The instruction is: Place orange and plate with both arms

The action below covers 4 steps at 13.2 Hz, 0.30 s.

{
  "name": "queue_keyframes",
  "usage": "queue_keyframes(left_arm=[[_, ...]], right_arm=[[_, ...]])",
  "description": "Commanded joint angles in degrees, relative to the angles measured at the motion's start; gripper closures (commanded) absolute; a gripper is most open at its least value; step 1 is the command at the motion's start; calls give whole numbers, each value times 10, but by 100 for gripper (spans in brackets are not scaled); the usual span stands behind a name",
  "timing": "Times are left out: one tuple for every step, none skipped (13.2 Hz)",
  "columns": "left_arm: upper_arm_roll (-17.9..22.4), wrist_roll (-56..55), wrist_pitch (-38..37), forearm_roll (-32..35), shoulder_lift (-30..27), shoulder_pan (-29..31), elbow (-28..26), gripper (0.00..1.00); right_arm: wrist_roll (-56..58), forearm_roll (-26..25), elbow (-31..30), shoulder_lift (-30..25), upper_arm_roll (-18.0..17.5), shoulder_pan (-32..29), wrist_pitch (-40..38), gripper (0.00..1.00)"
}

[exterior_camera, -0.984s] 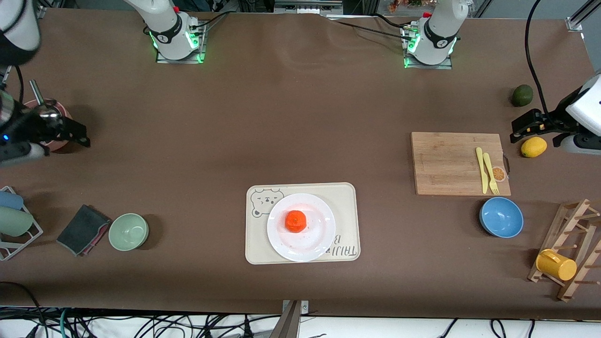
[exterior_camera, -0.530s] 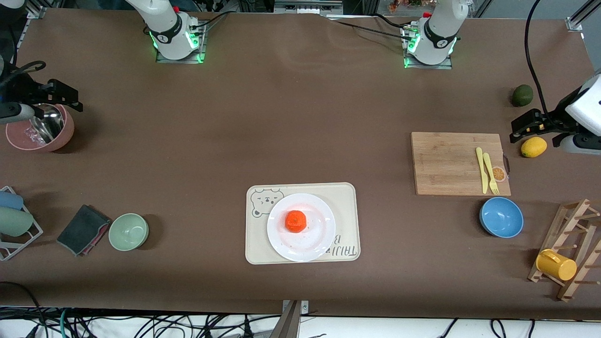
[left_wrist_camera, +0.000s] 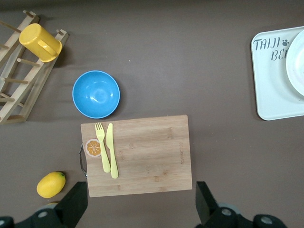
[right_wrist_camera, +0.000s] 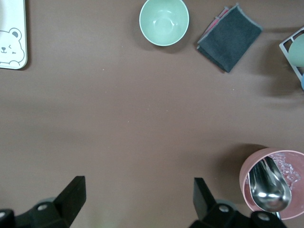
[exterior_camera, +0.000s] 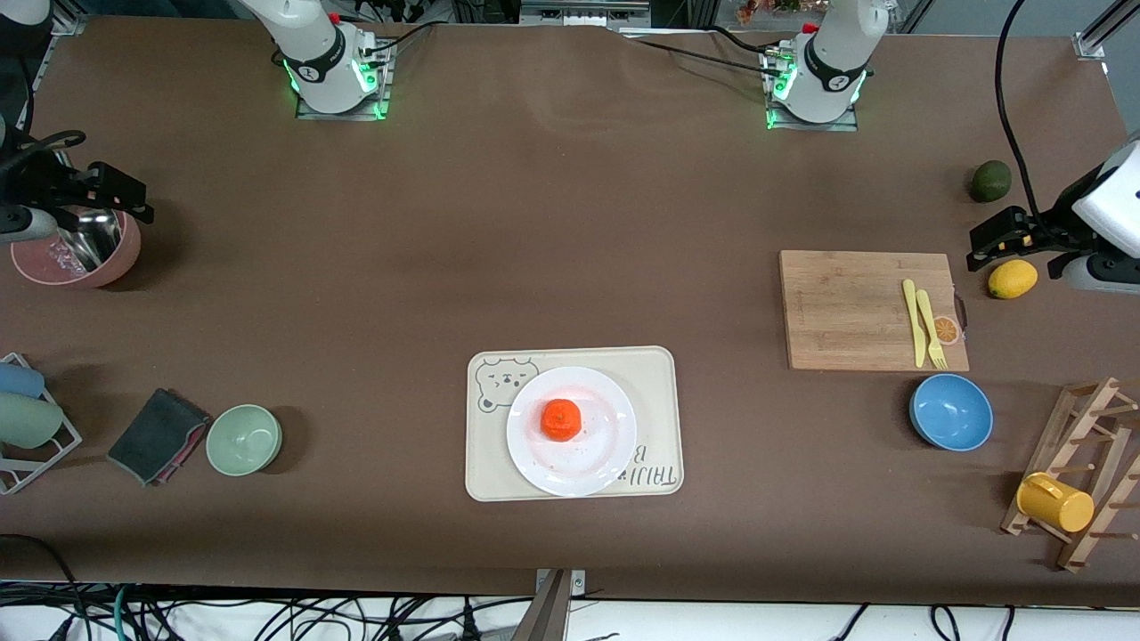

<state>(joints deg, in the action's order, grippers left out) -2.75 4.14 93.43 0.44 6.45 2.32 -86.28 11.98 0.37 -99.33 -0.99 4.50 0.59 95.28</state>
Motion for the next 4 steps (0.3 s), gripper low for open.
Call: queue_keyframes(left_arm=[[1,13,-1,-11,1,1,7,0],[1,13,-1,-11,1,1,7,0],[1,13,-1,-11,1,1,7,0],[1,13,-1,-11,1,1,7,0]], right_arm=[[-6,-4,20,13,-10,-4,-13,0],[-6,-4,20,13,-10,-4,-13,0],[-6,-4,20,14,-10,-1,-13,0],[-7,-4,20,15,-11,4,-14,0]])
